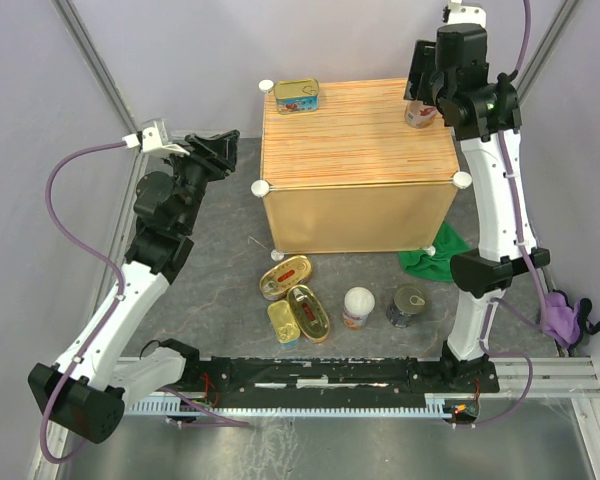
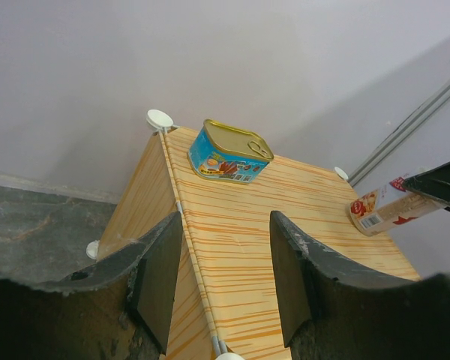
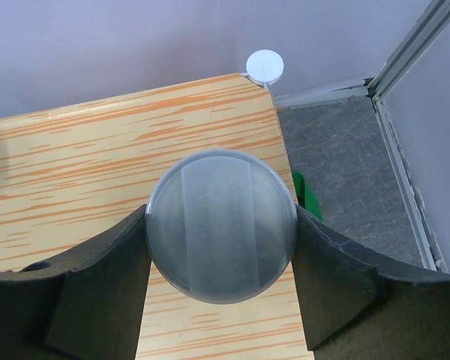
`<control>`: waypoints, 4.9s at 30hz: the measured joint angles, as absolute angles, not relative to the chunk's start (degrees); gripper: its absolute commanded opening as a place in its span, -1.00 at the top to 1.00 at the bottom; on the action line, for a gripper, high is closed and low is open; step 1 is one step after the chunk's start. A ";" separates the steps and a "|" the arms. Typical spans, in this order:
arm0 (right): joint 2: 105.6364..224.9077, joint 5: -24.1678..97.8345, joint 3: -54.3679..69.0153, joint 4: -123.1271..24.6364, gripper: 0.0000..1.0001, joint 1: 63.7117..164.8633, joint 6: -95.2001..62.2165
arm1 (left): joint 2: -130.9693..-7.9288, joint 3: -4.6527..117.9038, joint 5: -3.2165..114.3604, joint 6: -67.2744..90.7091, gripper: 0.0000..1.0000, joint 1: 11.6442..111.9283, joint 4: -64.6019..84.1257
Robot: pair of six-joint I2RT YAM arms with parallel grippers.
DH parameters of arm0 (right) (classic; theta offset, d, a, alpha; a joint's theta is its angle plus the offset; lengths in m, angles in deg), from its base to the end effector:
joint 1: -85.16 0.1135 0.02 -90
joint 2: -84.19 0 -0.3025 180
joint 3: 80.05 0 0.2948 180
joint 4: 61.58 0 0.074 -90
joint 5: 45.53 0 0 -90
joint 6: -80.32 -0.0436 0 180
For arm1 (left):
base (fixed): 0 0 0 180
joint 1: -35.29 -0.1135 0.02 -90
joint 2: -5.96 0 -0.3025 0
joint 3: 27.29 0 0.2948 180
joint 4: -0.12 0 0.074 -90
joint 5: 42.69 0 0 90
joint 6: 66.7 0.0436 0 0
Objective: Place and organize the canned foods onto the counter
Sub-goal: Place the canned food on the counter, then pick up the canned food from the center of the board.
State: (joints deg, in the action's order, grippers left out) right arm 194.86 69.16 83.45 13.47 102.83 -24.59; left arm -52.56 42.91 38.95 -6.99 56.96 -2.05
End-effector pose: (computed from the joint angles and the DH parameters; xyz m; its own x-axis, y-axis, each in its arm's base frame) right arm 0.3962 0.1071 0.5885 -0.3243 0.1420 -0.9352 0.1823 0.9795 0.0856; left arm 0.2481 -0.0918 0.4592 0.0740 -0.5664 -0.8208 0.3144 0.7944 -0.5198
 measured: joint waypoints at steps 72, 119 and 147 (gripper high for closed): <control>203.87 66.58 82.19 -8.56 -0.43 100.06 -18.41 | -60.46 43.02 38.43 -6.42 -0.17 56.26 -6.70; 176.24 69.71 54.12 -7.23 -0.82 106.22 -21.34 | -46.86 42.76 43.45 -9.85 -0.18 55.97 3.18; 150.78 80.09 12.33 0.83 -0.61 144.10 -35.13 | -31.60 23.59 50.60 -16.80 -0.22 56.02 7.59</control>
State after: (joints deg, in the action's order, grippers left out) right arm 150.78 80.09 12.33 0.83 144.10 -35.13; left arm -31.60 23.59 50.60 -16.80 56.02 7.59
